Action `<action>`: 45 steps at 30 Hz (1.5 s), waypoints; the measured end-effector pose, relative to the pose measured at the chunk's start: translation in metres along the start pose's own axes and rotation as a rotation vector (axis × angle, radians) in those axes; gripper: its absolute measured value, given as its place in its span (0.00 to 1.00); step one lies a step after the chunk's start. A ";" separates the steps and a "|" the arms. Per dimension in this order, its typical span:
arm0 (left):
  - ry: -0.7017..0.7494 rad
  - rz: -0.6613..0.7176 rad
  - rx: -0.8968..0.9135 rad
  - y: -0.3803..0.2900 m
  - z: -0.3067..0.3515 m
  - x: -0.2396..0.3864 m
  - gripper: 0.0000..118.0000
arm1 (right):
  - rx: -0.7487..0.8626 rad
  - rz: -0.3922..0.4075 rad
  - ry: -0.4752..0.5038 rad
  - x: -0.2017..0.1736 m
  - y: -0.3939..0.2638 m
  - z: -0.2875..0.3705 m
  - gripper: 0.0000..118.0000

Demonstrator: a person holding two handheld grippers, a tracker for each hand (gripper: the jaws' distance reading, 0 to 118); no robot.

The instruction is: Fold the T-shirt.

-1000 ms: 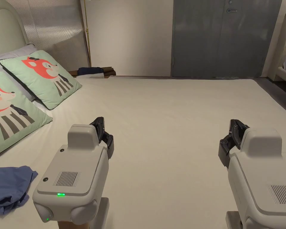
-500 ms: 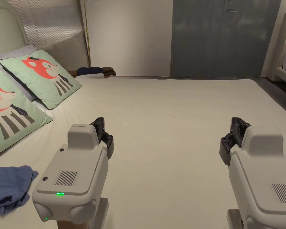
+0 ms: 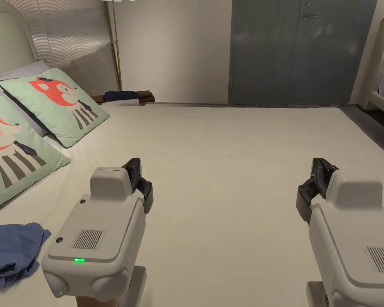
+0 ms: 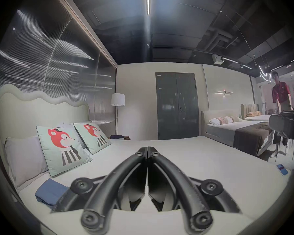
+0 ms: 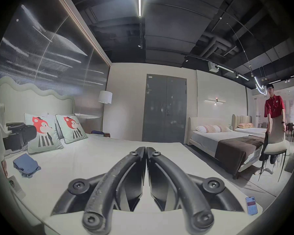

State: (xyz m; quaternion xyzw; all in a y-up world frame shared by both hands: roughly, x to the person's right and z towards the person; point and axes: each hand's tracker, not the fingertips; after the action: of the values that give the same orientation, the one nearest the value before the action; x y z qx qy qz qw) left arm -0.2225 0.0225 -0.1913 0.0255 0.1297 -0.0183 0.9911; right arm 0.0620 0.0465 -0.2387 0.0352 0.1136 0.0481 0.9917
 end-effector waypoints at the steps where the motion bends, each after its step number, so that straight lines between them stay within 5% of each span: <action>1: 0.001 0.001 0.000 0.000 0.000 0.000 0.00 | 0.000 -0.001 0.001 0.000 0.000 0.000 0.01; 13: -0.006 0.011 0.004 -0.001 0.001 0.000 0.00 | 0.004 0.006 -0.001 0.000 0.001 0.000 0.01; 15: -0.014 0.020 -0.003 -0.001 0.001 -0.001 0.02 | 0.002 0.006 -0.001 0.000 0.001 0.001 0.11; 18: -0.013 0.032 0.007 -0.002 0.002 -0.001 0.47 | -0.008 0.005 0.001 -0.001 0.000 0.000 0.65; 19: -0.015 0.034 0.003 -0.001 0.002 -0.002 0.70 | -0.010 0.001 0.000 0.000 -0.001 0.000 0.80; 22: -0.022 0.035 -0.005 -0.001 0.001 -0.002 0.97 | -0.002 -0.012 -0.012 0.001 -0.003 -0.001 0.95; 45: -0.020 0.049 0.021 0.001 0.003 -0.004 0.98 | 0.004 -0.009 -0.026 0.003 -0.001 -0.001 0.95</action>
State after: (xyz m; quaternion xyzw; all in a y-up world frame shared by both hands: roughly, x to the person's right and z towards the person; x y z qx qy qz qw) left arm -0.2250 0.0234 -0.1870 0.0390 0.1188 0.0045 0.9921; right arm 0.0648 0.0458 -0.2405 0.0374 0.1011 0.0431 0.9932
